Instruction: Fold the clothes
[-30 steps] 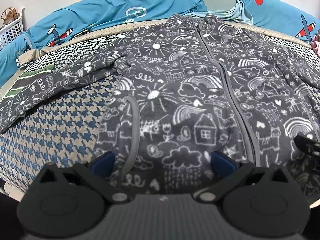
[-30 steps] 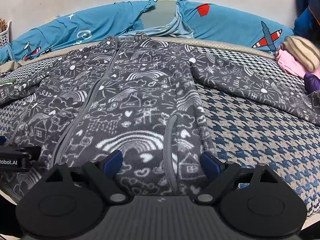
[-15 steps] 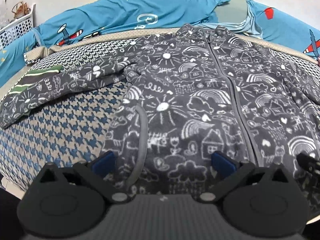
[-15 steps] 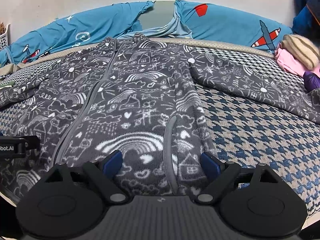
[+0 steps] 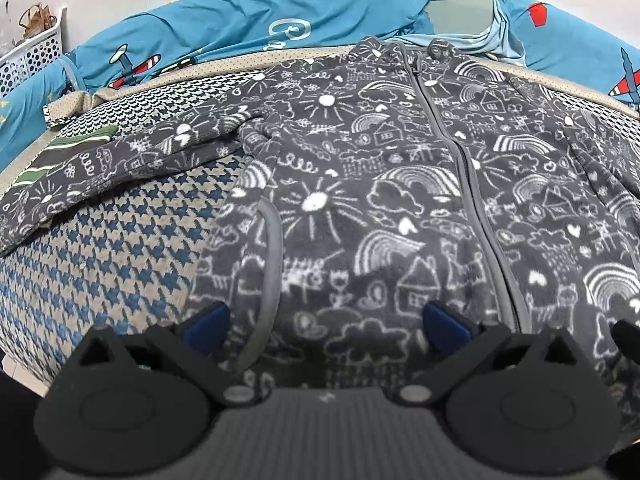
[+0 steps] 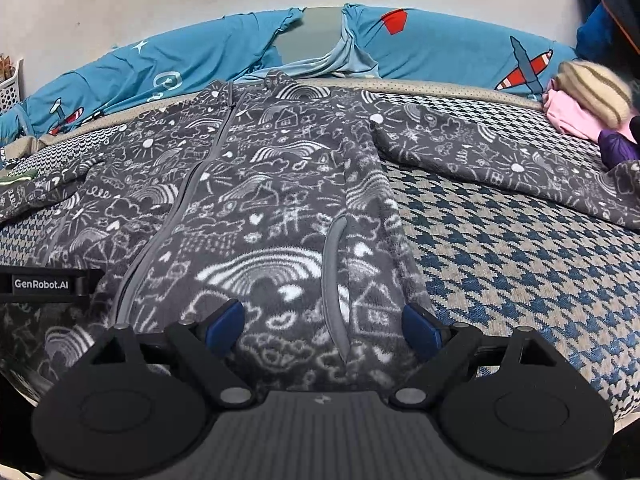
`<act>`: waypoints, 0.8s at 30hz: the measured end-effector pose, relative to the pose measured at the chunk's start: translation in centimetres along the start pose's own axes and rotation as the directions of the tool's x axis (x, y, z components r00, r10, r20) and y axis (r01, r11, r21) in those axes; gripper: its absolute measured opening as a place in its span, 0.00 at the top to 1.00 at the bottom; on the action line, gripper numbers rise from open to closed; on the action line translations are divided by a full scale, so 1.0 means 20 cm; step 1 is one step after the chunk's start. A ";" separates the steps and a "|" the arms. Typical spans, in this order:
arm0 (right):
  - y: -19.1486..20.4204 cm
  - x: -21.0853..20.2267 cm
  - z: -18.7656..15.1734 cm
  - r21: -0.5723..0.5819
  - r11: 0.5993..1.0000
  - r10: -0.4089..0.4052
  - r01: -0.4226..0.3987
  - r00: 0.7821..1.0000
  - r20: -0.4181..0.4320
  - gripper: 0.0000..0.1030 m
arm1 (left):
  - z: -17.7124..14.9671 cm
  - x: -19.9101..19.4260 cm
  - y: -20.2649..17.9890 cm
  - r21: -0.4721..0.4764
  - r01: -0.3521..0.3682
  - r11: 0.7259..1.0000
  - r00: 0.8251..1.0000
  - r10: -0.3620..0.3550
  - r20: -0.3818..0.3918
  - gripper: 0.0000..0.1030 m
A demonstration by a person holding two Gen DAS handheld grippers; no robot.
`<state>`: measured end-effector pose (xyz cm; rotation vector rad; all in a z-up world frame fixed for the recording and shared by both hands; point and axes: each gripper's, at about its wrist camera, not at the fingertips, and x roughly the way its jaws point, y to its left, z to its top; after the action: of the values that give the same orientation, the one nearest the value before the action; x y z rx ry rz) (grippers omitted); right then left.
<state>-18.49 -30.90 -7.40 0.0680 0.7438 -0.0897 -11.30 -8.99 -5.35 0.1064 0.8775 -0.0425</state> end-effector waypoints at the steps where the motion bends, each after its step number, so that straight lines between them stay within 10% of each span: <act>1: 0.00 0.00 0.00 0.000 1.000 -0.001 0.001 1.000 0.001 0.16 | 0.00 0.00 0.00 0.002 0.001 1.000 1.000 -0.001 0.002 0.00; 24: 0.00 -0.02 -0.02 0.005 1.000 0.006 -0.006 1.000 0.003 0.15 | -0.01 0.00 -0.01 0.012 -0.001 1.000 1.000 0.001 0.017 0.00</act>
<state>-19.05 -30.90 -7.48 0.0752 0.7401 -0.0863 -11.59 -9.07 -5.46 0.1176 0.8601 -0.0478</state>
